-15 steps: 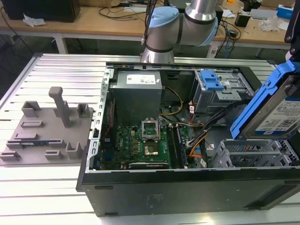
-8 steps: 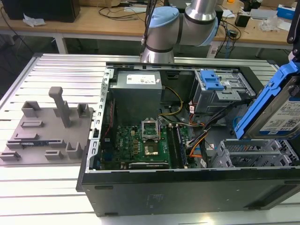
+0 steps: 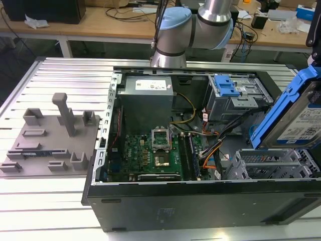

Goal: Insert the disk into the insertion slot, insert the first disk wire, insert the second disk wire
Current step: 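Insert the disk into the insertion slot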

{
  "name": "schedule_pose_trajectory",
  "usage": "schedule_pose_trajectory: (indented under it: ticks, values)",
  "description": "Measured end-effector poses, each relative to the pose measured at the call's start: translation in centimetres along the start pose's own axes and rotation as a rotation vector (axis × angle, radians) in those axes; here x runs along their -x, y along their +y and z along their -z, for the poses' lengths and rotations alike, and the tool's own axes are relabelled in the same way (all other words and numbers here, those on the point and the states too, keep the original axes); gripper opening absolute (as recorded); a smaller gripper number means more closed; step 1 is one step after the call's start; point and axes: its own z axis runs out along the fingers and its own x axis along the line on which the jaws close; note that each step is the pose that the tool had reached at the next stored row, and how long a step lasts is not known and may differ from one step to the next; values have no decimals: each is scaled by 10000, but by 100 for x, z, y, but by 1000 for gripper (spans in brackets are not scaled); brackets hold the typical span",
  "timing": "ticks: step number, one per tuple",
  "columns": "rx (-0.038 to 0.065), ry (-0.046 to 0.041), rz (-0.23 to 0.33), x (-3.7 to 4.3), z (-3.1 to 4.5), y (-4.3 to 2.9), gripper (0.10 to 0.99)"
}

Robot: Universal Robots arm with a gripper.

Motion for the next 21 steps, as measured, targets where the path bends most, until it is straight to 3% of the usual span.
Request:
schedule_pose_trajectory:
  ticks: [13,21]
  values:
    - [0,2,0,12,-63,-3,365]
    - [1,-2,0,62,-110,-7,365]
